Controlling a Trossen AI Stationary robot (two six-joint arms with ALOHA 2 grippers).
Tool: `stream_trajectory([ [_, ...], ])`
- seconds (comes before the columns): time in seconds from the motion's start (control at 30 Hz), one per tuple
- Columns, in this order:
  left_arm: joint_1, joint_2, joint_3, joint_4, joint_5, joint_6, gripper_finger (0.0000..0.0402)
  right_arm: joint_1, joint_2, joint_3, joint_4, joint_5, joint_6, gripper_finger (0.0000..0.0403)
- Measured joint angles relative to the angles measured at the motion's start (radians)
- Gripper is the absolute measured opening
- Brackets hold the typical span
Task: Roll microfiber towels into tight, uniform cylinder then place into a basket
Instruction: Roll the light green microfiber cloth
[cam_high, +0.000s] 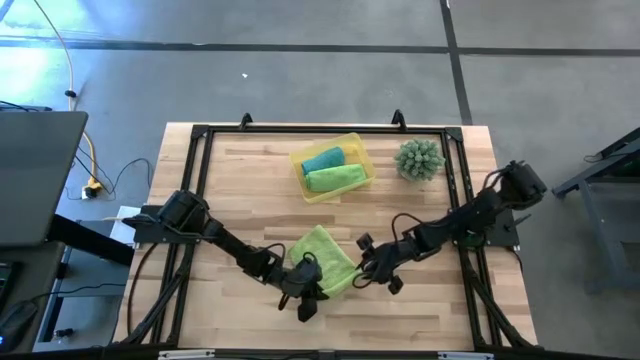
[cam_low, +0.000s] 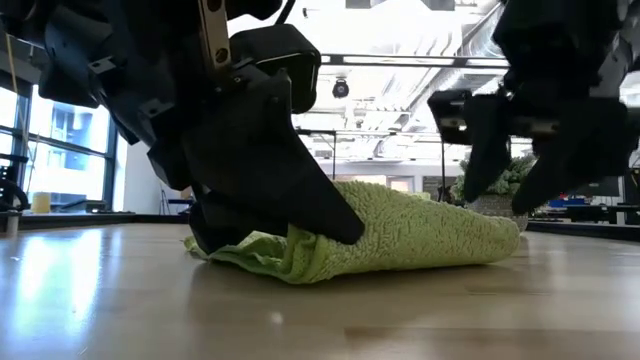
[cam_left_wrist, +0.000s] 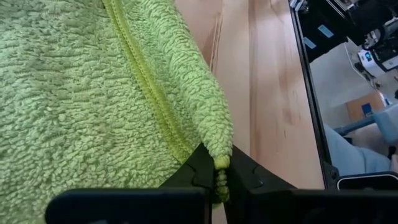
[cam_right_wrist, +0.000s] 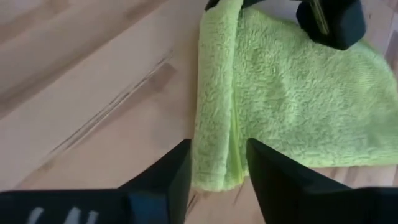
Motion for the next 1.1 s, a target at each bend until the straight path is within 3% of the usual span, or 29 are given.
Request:
stream_trajectory([
  [0.17,0.0,0.0,0.0,0.001,0.002,-0.001,0.0001,0.0,0.069,0.0,0.053,0.0,0.01,0.0185],
  [0.33,0.0,0.0,-0.002,0.004,0.003,-0.003,0.0003,0.0,0.102,0.0,0.057,0.0,-0.021,0.0189],
  [0.47,0.0,0.0,-0.002,0.004,0.003,0.003,0.0004,0.0,0.116,0.0,0.06,0.0,0.041,0.0153],
  [0.73,-0.003,0.005,-0.005,-0.007,0.015,0.234,0.0005,-0.002,0.116,0.005,0.092,-0.031,0.146,0.0012],
  [0.93,0.006,-0.022,-0.008,-0.029,0.017,0.232,0.0008,-0.032,0.116,0.045,0.047,-0.228,0.404,0.0007],
  [1.1,-0.002,-0.068,-0.008,-0.07,0.015,0.21,0.0039,-0.058,0.115,0.076,0.047,-0.331,0.605,0.0004],
])
